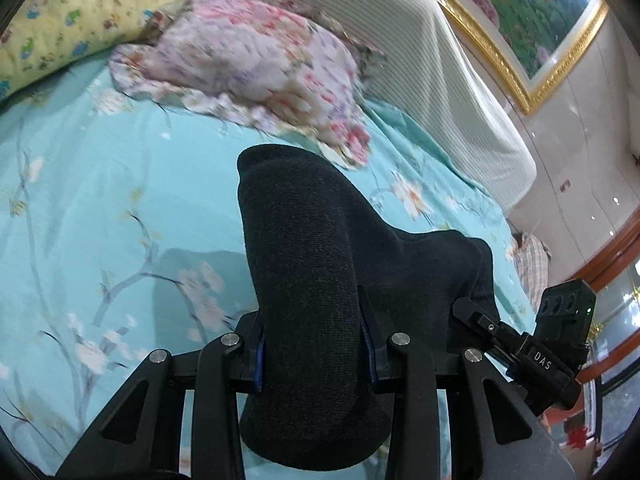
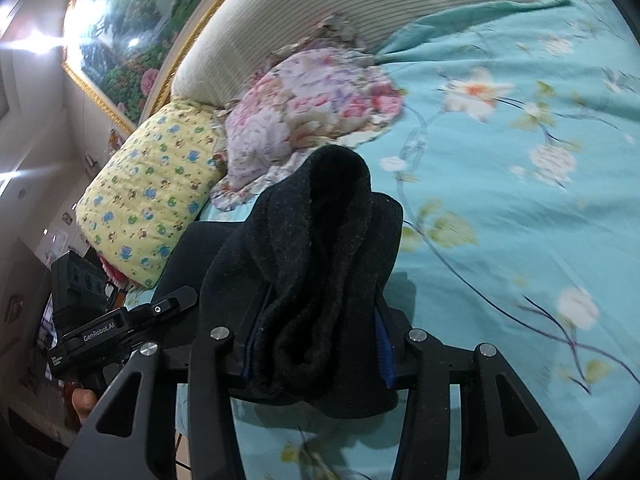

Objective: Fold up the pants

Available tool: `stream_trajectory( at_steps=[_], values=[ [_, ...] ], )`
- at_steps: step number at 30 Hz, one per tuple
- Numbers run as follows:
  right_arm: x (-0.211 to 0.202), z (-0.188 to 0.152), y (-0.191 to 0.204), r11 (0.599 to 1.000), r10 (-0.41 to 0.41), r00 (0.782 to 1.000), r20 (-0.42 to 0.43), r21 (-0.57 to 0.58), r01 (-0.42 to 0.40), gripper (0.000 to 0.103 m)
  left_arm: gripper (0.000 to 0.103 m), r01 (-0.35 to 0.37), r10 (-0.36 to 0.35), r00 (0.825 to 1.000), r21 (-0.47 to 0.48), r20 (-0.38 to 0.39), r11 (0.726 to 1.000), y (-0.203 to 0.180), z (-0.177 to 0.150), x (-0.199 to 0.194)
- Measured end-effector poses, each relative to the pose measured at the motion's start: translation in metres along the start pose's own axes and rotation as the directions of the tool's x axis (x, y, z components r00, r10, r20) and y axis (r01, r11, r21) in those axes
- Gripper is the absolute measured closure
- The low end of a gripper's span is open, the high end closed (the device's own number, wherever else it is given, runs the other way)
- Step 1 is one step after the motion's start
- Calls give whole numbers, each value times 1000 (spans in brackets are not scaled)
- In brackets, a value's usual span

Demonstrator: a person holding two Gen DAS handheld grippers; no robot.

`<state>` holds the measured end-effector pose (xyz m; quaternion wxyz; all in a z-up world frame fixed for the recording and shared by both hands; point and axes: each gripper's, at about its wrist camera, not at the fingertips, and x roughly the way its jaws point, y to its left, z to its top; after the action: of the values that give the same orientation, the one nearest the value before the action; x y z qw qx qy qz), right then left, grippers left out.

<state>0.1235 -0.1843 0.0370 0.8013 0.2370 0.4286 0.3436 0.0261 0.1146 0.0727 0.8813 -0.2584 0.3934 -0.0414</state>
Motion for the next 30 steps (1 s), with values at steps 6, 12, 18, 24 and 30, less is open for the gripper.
stream_trajectory(
  at_steps=[6,12,18,24,30],
  values=[
    [33,16,27,998,40,999,-22,-53,-41,56,68,-48,49,998,-26,41,999,27,19,-13],
    [68,25,44,994,64,996,-63,-84,-70,56,68,-92,95,994,-56,57,994,54,32,-14],
    [96,33,55,990,80,993,-81,-106,-89,56,68,-126,132,988,-73,77,989,74,44,-13],
    [117,39,62,987,78,993,-93,-131,-90,56,68,-145,152,986,-83,75,986,87,49,-5],
    [131,38,59,988,66,991,-118,-129,-81,56,68,-165,170,984,-84,55,983,94,49,5]
  ],
)
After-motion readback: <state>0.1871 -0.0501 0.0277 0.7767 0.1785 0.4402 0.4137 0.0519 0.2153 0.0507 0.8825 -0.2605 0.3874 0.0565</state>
